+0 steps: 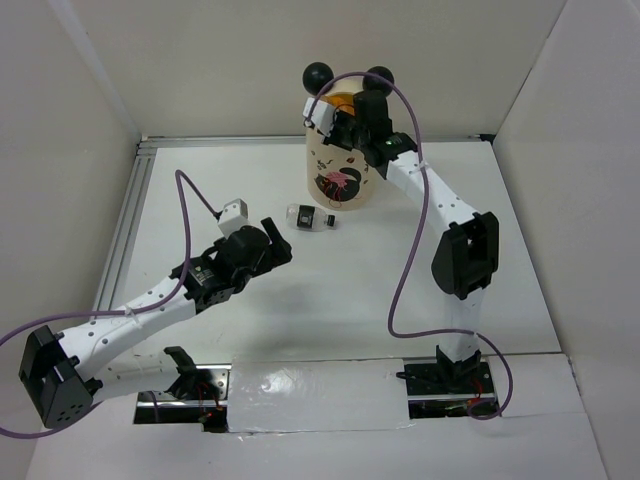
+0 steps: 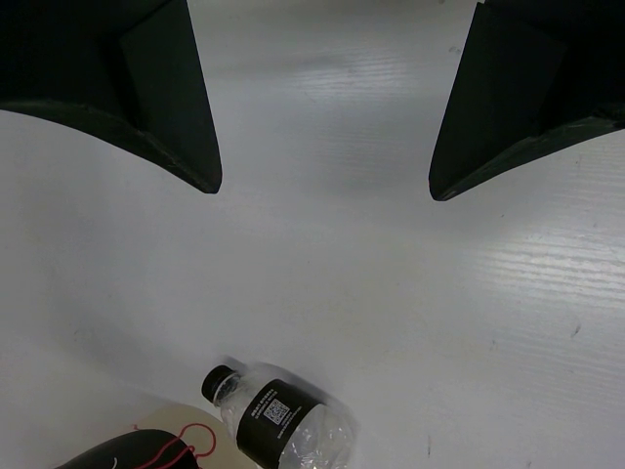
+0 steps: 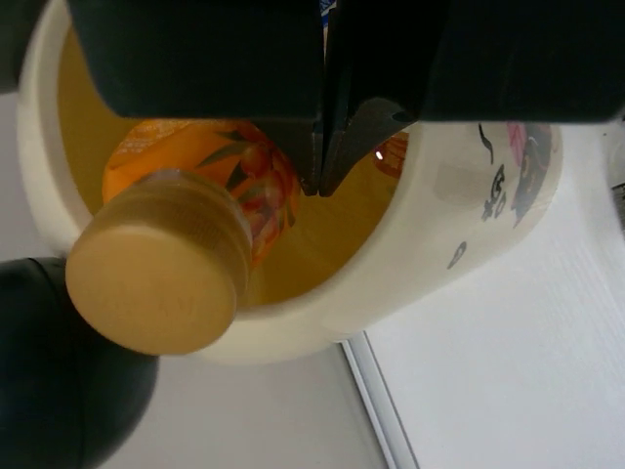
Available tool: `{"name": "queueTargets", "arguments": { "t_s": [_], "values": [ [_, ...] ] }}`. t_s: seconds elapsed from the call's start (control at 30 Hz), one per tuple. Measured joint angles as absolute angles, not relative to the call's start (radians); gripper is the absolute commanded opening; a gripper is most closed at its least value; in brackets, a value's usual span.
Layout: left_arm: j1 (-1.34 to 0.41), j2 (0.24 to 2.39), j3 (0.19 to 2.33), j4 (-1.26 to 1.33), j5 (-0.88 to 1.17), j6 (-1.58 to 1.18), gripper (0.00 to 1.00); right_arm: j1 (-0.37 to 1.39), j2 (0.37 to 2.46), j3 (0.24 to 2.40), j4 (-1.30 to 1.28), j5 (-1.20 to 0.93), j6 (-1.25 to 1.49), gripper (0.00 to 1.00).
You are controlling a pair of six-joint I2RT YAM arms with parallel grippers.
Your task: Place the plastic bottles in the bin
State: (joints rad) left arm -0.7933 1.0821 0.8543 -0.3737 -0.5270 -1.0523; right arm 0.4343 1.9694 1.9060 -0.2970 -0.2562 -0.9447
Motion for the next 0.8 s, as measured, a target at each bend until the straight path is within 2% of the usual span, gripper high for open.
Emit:
{"name": "queueTargets", "arguments": {
  "t_s": [0.4,0.47,0.5,0.53,0.57,0.6,0.63,0.77,0.8],
  "values": [
    [-0.793,1.082,0.854,-0.374,-0.527,-1.052,1.0,0.425,1.948,1.905,-0.207,-0.196,-0.937,0.0],
    [-0.793,1.082,0.854,-0.374,-0.526,-1.052,1.0,0.414,1.937,1.905,-0.215,-0.254,-0.927,0.04],
    [-0.793,1.082,0.854,-0.373,-0.526,-1.052,1.0,0.405,1.93,1.906,-0.224,-0.303,-0.916,0.12],
    [-0.793,1.082,0.854,-0.373,-0.525,-1.052,1.0,0.392,1.922,1.913,-0.244,-0.359,-0.898,0.43],
    [-0.793,1.083,0.854,-0.37,-0.522,-1.05,1.0,0.377,1.915,1.927,-0.272,-0.415,-0.873,0.63],
    [-0.793,1.085,0.854,-0.365,-0.521,-1.05,1.0,0.362,1.911,1.948,-0.3,-0.473,-0.853,0.91],
    [-0.793,1.092,0.855,-0.358,-0.519,-1.05,1.0,0.35,1.903,1.965,-0.318,-0.525,-0.829,1.0],
    [-0.742,1.203,0.903,-0.332,-0.451,-1.114,1.0,0.289,1.815,1.953,-0.354,-0.718,-0.718,1.0],
    [-0.716,1.243,0.917,-0.322,-0.419,-1.154,1.0,0.267,1.784,1.935,-0.356,-0.754,-0.684,0.96]
  ]
}}
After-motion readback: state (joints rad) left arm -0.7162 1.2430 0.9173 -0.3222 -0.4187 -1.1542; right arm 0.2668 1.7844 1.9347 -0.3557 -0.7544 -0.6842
